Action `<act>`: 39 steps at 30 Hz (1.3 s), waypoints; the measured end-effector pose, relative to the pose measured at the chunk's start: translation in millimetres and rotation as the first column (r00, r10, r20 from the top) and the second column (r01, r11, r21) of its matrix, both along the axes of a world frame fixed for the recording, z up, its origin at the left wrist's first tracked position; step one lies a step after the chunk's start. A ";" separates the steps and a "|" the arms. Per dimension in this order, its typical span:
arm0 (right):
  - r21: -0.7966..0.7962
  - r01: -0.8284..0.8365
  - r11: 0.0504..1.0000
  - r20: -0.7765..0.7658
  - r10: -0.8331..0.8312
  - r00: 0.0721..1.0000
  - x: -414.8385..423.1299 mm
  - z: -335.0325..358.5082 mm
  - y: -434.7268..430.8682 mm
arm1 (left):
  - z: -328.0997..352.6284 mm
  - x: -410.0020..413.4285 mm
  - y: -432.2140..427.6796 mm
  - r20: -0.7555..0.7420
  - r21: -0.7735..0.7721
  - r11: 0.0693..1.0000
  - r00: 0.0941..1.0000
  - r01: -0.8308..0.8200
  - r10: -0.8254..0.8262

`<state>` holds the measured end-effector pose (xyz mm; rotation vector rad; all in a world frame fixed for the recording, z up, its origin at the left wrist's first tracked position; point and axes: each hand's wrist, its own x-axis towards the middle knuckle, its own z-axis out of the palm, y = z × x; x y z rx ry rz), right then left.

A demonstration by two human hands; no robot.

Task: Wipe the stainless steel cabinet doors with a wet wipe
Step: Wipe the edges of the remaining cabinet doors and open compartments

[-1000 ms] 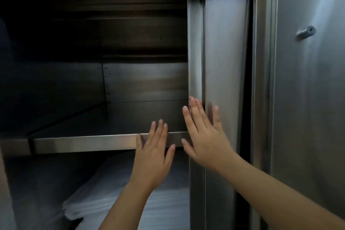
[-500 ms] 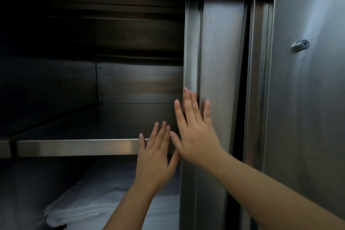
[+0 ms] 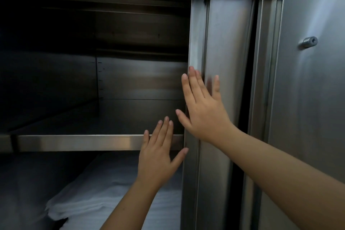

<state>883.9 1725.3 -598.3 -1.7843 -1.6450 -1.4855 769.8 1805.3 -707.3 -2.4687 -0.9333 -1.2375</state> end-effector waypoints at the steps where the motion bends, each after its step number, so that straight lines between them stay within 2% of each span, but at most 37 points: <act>1: -0.017 0.021 1.000 0.022 -0.020 1.000 0.8 3.3 -2.5 | 0.4 -2.0 0.5 -0.023 0.001 1.000 1.000 -0.002 0.002; 5: -0.023 0.089 0.996 0.095 -0.086 0.992 3.8 38.4 -7.7 | 12.8 -9.6 -2.4 -0.079 0.062 0.998 0.997 0.005 0.000; 7: -0.017 0.096 0.995 0.102 -0.093 0.990 4.5 59.5 -5.8 | 26.7 -12.7 -6.0 -0.093 0.159 0.987 0.996 0.011 0.004; 12: -0.023 0.099 0.995 0.143 -0.095 0.985 6.1 70.8 -4.8 | 68.3 -14.5 -5.4 -0.096 0.399 0.911 0.993 0.101 -0.068; 18: 0.045 0.061 0.997 0.126 -0.066 0.990 5.7 101.6 -1.1 | 93.2 -13.7 -0.1 -0.170 0.537 0.838 0.985 0.097 -0.004; 22: 0.066 0.051 0.997 0.076 -0.056 0.996 3.9 116.5 7.6 | 93.3 -11.3 9.5 -0.215 0.547 0.828 0.977 0.124 -0.005; 27: 0.091 -0.035 0.995 0.024 0.033 0.999 3.9 102.4 11.6 | 88.8 -10.5 18.1 -0.232 0.533 0.835 0.973 0.139 -0.014; 34: 0.133 0.009 0.991 -0.012 -0.007 1.000 -0.1 130.2 13.1 | 93.9 -15.8 20.8 -0.249 0.562 0.812 0.968 0.160 -0.019; 39: 0.088 0.006 0.996 0.009 -0.007 1.000 -3.4 99.5 12.0 | 91.7 -14.5 19.0 -0.232 0.555 0.816 0.972 0.159 -0.032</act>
